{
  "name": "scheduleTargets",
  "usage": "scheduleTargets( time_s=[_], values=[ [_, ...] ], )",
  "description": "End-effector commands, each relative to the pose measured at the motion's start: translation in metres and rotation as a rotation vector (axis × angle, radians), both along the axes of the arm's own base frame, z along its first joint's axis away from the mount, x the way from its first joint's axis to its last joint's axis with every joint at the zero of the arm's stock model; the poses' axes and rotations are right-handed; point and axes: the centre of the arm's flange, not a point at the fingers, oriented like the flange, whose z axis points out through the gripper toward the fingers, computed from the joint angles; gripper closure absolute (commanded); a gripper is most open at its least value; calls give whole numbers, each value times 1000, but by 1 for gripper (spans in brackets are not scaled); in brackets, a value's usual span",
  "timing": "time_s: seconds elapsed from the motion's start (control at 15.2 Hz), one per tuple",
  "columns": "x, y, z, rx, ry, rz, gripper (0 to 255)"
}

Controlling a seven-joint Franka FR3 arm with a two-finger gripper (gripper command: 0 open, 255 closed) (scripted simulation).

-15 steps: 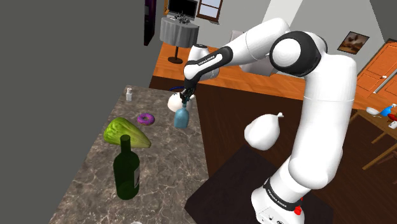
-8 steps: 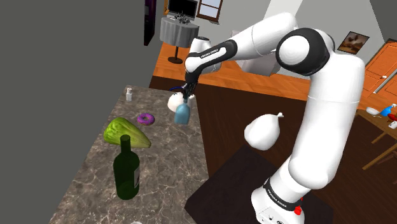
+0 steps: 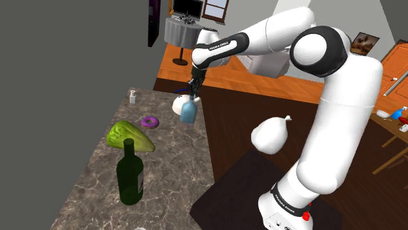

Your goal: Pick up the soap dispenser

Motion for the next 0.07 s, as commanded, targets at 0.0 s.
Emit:
scheduleTargets(
  time_s=[0.0],
  values=[
    [0, 1, 3, 0, 0, 0, 255]
  ],
)
